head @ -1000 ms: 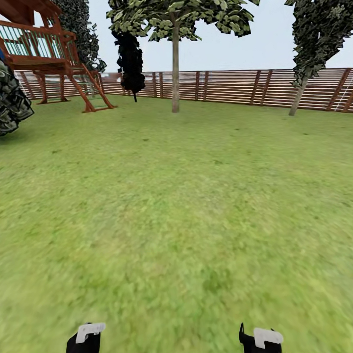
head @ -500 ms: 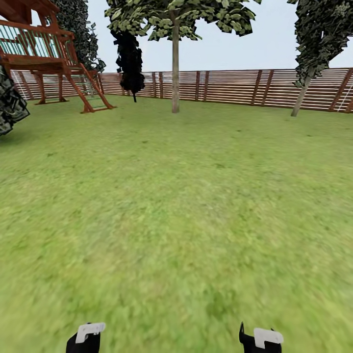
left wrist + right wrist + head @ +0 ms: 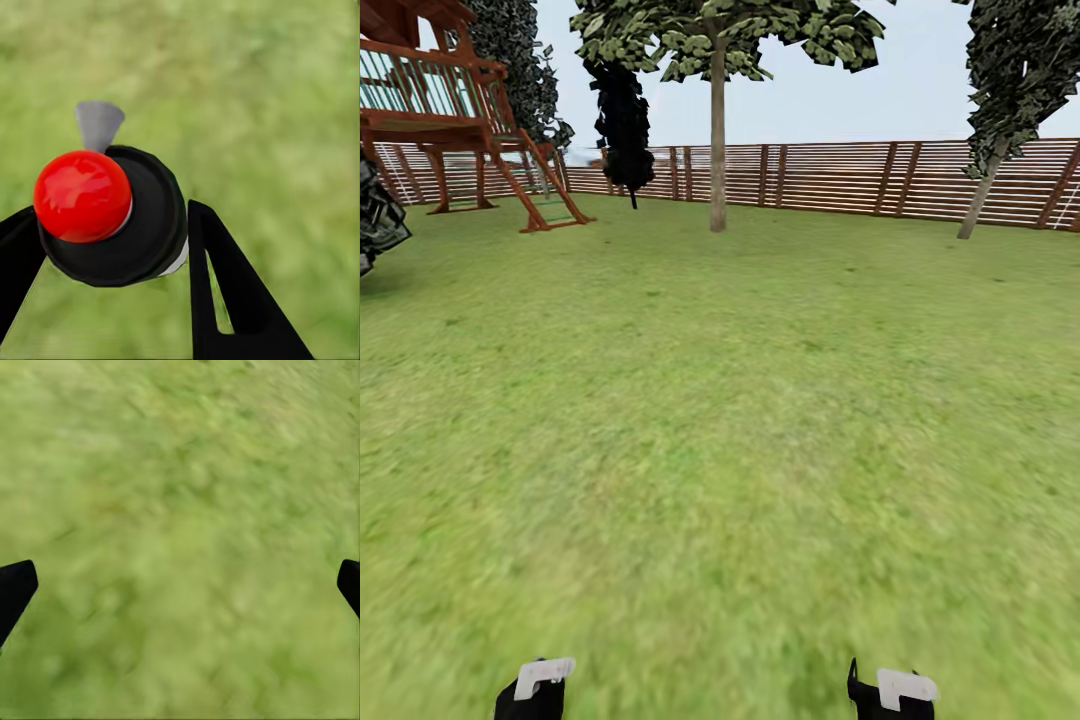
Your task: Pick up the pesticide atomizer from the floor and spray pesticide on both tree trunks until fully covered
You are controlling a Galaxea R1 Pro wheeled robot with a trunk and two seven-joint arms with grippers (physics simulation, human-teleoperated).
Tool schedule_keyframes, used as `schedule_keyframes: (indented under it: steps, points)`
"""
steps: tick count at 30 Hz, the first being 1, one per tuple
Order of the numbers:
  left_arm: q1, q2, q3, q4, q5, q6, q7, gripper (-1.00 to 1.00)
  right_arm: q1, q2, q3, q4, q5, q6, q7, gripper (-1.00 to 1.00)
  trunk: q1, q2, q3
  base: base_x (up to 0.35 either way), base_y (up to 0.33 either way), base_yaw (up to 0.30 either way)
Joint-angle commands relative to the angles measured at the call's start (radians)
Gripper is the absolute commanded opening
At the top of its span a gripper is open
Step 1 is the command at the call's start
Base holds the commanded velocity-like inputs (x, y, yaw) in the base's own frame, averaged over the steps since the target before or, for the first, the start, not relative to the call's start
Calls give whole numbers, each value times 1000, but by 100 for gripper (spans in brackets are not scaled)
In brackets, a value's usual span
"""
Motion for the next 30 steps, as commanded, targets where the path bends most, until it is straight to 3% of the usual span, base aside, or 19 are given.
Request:
schedule_keyframes:
  steps: [1, 30]
  points:
    - [0, 0, 0, 0, 0, 0, 0, -100, 0, 0, 0, 0, 0, 0, 0, 100, 0, 0, 0, 340, 0, 0]
    - [0, 0, 1, 0, 0, -1, 0, -100, 0, 0, 0, 0, 0, 0, 0, 100, 0, 0, 0, 340, 0, 0]
